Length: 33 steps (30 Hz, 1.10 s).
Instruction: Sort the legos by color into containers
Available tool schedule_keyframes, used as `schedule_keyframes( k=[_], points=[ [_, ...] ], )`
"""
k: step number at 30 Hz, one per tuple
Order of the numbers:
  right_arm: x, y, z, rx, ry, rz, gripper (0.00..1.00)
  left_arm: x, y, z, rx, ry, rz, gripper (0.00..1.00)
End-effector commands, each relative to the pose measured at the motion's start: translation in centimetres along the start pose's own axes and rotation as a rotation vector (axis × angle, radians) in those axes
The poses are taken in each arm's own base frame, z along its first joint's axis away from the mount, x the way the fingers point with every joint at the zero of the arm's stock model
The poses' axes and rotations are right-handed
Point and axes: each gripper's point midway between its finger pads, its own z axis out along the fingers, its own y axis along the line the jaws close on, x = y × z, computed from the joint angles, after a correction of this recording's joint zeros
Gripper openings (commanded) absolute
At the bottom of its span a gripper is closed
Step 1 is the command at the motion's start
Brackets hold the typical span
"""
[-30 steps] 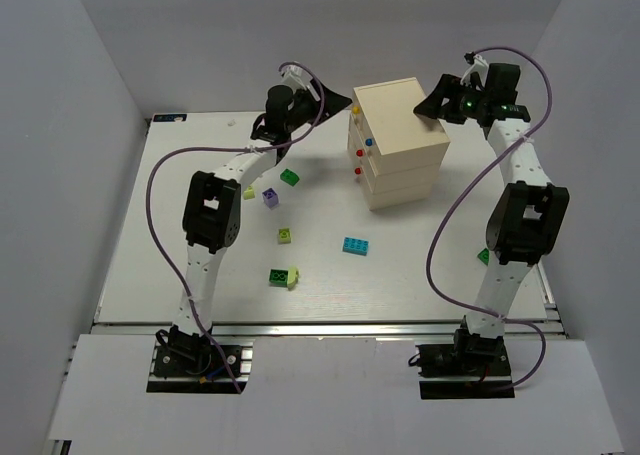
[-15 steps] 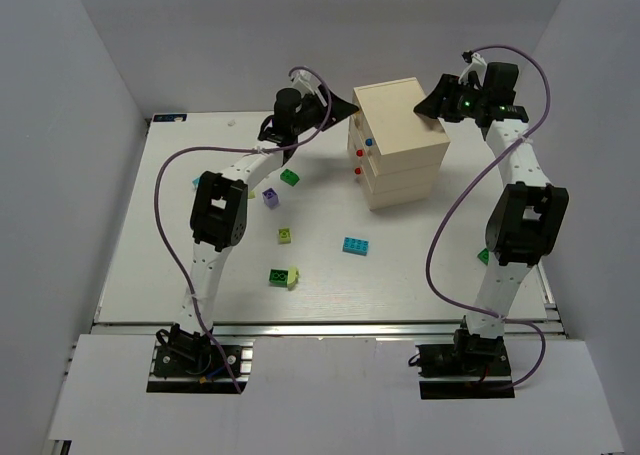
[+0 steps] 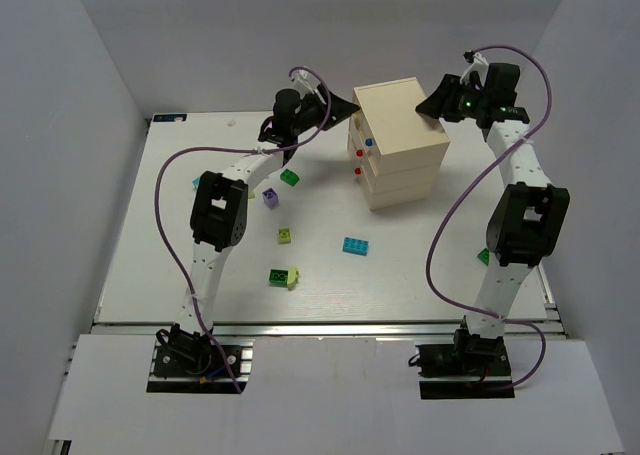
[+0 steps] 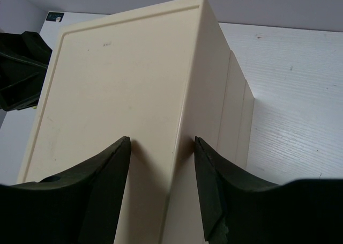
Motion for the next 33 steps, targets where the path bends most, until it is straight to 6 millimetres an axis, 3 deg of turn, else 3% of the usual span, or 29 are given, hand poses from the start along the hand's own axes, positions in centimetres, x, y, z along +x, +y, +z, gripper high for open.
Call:
schedule_keyframes(
  k=[1,22,33],
  points=[
    [2.8,-1.3,-0.1,0.054,0.075,0.02,0.54,-0.5,-1.8,0.1,0.058,-0.011,-0.008,0.57],
    [4.0,-1.0,0.3,0.04,0.109,0.015,0.45,1.0,-1.0,0.9,0.089,0.006,-0.074,0.48],
    [4.8,-0.8,0.6,0.029,0.136,0.007,0.4,0.9,-2.1,1.4,0.15,-0.015,-0.103,0.48]
  ],
)
